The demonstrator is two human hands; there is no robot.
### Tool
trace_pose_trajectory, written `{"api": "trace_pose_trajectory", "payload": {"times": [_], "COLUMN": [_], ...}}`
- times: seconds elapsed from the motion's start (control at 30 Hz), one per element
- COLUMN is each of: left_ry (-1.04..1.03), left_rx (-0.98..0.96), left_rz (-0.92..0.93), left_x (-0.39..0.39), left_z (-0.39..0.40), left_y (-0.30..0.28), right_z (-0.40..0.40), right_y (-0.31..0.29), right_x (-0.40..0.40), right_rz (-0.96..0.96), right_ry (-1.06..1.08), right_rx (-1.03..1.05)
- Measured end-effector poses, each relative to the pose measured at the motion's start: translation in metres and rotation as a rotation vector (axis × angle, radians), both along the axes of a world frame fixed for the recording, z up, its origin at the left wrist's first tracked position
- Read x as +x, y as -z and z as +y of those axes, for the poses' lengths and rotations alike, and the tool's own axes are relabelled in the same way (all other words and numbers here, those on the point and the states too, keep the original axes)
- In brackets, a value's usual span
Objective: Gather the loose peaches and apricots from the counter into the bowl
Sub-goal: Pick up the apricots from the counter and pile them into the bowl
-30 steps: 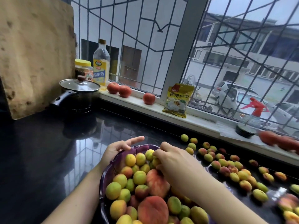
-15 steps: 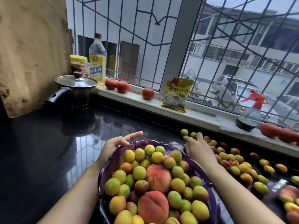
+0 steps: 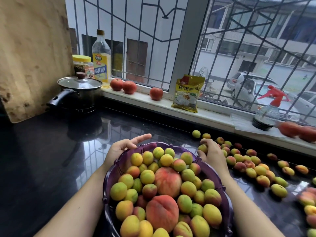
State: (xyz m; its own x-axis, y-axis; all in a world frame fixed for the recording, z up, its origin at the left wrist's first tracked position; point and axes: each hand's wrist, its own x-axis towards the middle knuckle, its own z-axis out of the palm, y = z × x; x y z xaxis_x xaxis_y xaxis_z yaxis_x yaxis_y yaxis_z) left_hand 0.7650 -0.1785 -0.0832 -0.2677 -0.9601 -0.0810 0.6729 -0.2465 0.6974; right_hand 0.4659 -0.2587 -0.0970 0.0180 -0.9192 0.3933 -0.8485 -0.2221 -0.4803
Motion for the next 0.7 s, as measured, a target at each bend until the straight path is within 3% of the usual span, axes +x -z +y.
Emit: {"api": "trace_pose_trajectory", "payload": {"times": [0.13,0.37,0.57,0.7], "left_ry": [-0.004,0.038,0.017,0.026], "left_rx": [-0.029,0.005,0.019,0.017], "left_rz": [0.004,0.006,-0.005,-0.005], "left_x": [0.001,0.000,-0.001,-0.001], "left_z": [0.001,-0.004,0.000,0.002], "left_y": [0.001,0.004,0.000,0.000], "right_z": [0.004,0.026,0.074,0.090], "right_y": [-0.002,-0.047,-0.119,-0.123], "right_x": [-0.015,-0.011,0.019,0.044], "right_rz": [-0.269,-0.458,-0.490,-0.173], "right_ry": [-0.088,-0.297,-0.528,-0.653], "right_rx": [0.034,0.158,0.178,0.254]}}
